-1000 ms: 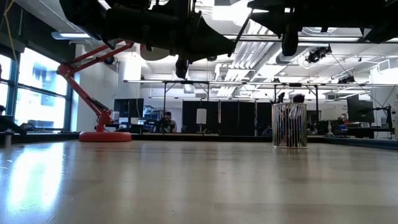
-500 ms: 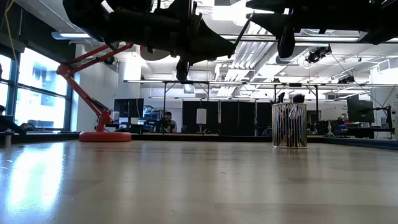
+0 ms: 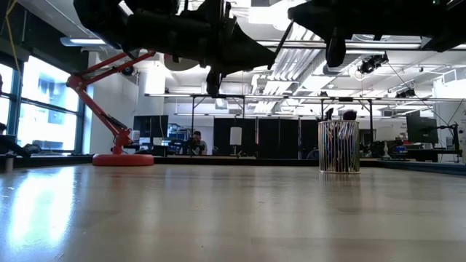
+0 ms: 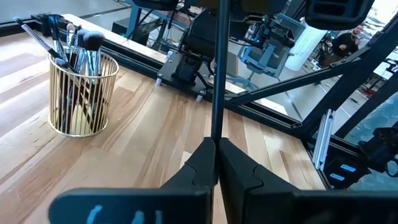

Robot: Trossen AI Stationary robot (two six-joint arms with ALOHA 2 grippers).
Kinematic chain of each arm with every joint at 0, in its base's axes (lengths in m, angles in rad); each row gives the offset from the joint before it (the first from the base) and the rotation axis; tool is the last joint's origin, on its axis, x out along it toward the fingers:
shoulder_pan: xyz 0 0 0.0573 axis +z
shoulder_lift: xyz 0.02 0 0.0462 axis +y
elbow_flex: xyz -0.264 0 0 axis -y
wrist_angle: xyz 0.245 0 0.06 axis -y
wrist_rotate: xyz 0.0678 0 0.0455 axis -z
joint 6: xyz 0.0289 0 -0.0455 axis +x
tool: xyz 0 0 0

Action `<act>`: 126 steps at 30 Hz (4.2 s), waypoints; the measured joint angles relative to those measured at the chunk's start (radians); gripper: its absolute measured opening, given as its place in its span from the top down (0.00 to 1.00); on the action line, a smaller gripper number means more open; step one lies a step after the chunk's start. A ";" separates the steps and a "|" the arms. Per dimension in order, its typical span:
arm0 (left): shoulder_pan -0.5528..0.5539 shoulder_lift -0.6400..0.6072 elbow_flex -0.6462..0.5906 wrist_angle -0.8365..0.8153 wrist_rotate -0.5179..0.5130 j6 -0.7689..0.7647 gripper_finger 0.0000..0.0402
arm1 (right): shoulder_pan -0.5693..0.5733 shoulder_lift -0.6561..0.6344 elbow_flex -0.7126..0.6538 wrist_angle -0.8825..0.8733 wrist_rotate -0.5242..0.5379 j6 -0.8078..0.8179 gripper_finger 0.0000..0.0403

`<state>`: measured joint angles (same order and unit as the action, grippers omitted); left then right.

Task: Put items in baskets/containers
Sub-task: Put the black brush into the gold holder, then return to Home Position

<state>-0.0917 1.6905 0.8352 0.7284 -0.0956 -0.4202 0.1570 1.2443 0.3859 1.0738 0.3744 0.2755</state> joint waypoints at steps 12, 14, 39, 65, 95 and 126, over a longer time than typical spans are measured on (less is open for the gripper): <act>0.000 0.001 0.000 -0.013 0.019 0.047 0.99 | 0.000 -0.001 0.000 -0.044 0.000 0.002 0.98; 0.000 0.001 0.000 -0.011 0.022 0.051 0.99 | 0.000 -0.001 0.001 -0.072 0.001 -0.006 0.99; 0.000 0.000 0.000 -0.113 -0.001 0.074 0.99 | 0.003 -0.433 0.000 -0.700 0.604 -0.120 0.99; 0.000 0.000 0.000 -0.133 -0.003 0.074 0.99 | -0.134 -0.174 -0.010 -0.939 0.493 0.250 0.85; 0.101 -0.333 -0.040 -0.739 0.090 0.355 0.99 | 0.112 -0.293 0.010 -0.864 0.203 -0.088 0.96; 0.216 -1.153 -0.818 -0.308 0.345 0.259 0.99 | 0.161 -0.207 0.010 -0.860 0.124 -0.022 0.99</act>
<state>0.1242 0.5372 0.0174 0.4200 0.2497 -0.1609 0.3180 1.0370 0.3954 0.2137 0.4987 0.2539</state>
